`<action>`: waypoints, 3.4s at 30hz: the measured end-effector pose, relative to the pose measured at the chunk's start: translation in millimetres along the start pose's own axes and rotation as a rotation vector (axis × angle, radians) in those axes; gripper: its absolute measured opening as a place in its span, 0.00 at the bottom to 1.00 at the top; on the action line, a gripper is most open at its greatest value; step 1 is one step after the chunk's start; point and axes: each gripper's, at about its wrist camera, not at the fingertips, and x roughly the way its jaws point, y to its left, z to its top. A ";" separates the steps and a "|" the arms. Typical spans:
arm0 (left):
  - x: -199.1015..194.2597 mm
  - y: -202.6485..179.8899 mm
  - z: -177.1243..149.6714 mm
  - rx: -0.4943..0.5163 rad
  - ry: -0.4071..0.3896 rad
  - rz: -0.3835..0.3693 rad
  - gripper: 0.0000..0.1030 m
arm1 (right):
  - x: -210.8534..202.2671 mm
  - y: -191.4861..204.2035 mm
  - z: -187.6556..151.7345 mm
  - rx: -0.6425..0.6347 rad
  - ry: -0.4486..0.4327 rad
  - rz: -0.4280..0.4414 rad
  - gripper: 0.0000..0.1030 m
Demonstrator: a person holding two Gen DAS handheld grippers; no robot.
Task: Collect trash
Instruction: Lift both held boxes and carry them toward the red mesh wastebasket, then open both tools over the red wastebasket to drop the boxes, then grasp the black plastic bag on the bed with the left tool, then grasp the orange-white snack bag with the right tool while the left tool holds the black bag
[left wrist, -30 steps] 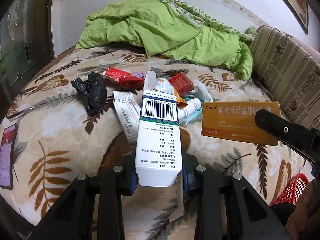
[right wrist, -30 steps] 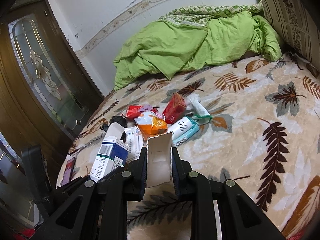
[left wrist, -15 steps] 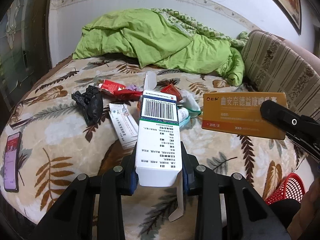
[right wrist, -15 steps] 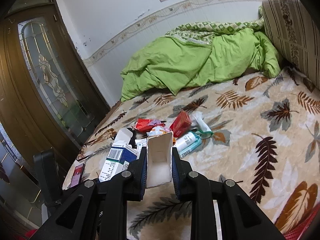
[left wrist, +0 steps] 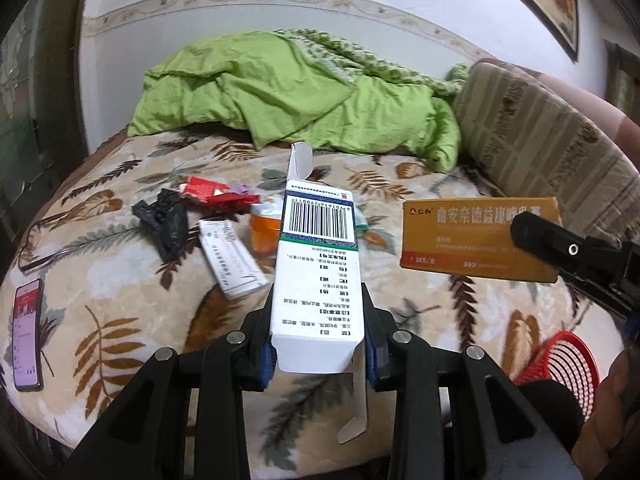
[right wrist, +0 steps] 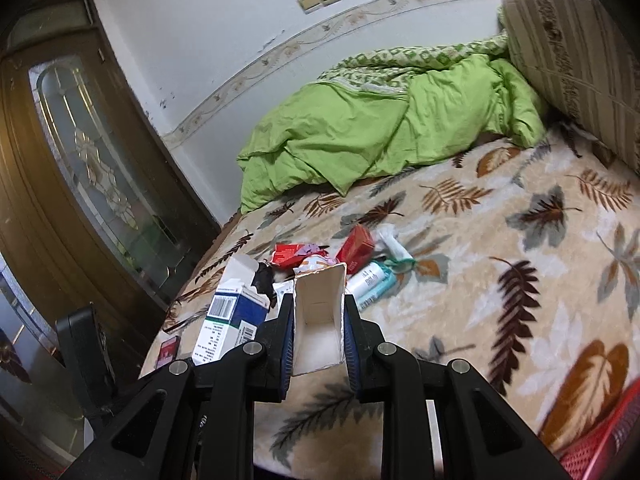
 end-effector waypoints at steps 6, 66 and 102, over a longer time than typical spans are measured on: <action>-20.1 -52.2 4.6 0.081 0.024 -0.149 0.31 | -70.6 -14.7 8.7 0.035 -0.077 -0.012 0.22; 77.7 174.4 51.4 -0.358 0.117 0.185 0.71 | 28.2 -26.7 -11.0 -0.115 0.248 -0.116 0.55; 82.0 159.9 40.2 -0.335 0.006 0.077 0.23 | 81.7 -20.9 9.0 -0.125 0.294 -0.063 0.58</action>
